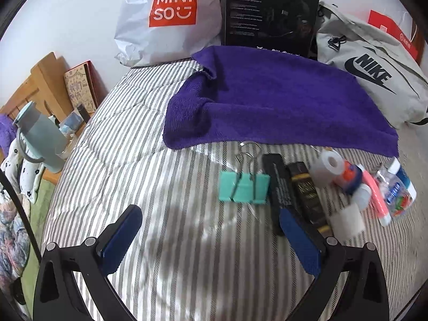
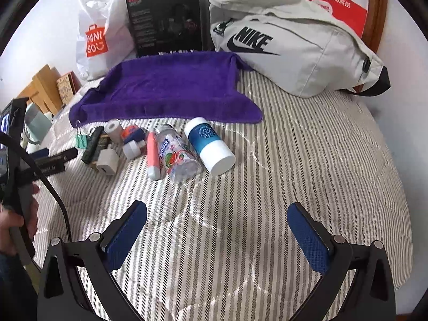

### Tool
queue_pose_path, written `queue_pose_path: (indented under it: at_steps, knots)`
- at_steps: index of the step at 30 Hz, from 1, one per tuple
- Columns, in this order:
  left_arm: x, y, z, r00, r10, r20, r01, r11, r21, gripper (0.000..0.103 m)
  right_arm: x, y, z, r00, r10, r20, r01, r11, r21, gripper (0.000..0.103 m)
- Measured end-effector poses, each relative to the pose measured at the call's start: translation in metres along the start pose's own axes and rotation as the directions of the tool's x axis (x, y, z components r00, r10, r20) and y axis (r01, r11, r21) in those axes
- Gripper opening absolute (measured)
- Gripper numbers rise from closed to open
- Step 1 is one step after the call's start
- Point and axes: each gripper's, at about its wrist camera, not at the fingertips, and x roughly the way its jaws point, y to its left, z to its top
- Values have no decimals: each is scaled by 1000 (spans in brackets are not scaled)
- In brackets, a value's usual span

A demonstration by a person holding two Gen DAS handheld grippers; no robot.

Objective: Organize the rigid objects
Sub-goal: 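Reach the left tool to the teal binder clip while the right tool reaches the blue-white cylinder, then close the left tool on the teal clip while the right tool grasps the blue-white cylinder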

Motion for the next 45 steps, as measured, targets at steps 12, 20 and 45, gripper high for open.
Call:
queue_pose_path:
  at_steps: [12, 20, 45]
  knots:
    - [26, 5, 20, 999, -47, 11, 46, 998, 34, 103, 34, -8, 21, 999, 28, -46, -28, 1000, 6, 103]
    - [24, 6, 19, 999, -49, 19, 47, 996, 72, 101, 49, -14, 36, 998, 9, -68, -10, 1000, -10, 103]
    - [21, -20, 13, 993, -120, 4, 119, 988, 98, 40, 97, -16, 72, 985, 133, -109, -146, 980, -132, 76]
